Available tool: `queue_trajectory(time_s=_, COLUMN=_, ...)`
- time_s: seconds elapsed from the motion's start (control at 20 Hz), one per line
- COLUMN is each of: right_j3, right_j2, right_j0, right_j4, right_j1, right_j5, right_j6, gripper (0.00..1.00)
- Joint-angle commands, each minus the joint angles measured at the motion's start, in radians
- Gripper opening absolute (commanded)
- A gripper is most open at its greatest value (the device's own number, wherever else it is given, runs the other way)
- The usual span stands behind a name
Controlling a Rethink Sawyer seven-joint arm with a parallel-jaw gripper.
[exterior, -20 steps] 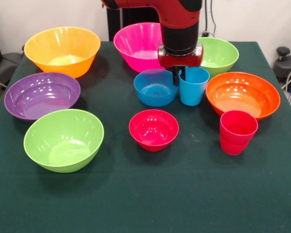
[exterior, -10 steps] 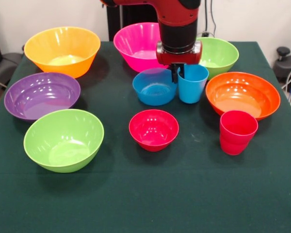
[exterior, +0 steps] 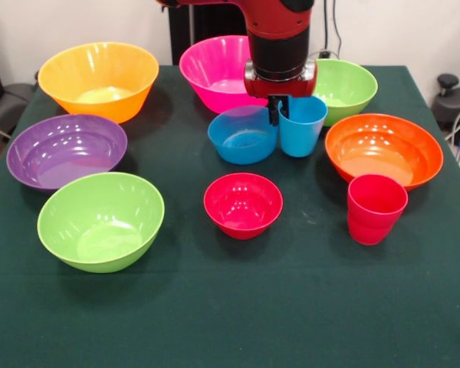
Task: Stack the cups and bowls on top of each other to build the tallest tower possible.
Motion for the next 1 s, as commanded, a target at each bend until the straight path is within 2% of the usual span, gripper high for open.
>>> queue_trajectory(time_s=0.05, right_j3=-0.079, right_j2=0.080, right_j0=0.003, right_j4=0.036, right_j1=0.006, right_j5=0.108, right_j6=0.037, gripper=0.00)
queue_trajectory(time_s=0.3, right_j3=-0.004, right_j2=0.097, right_j0=-0.012, right_j4=0.045, right_j1=-0.033, right_j5=0.076, right_j6=0.049, gripper=0.00)
queue_trajectory(time_s=1.0, right_j3=-0.091, right_j2=0.092, right_j0=-0.009, right_j4=0.047, right_j1=-0.004, right_j5=0.147, right_j6=0.026, gripper=0.00)
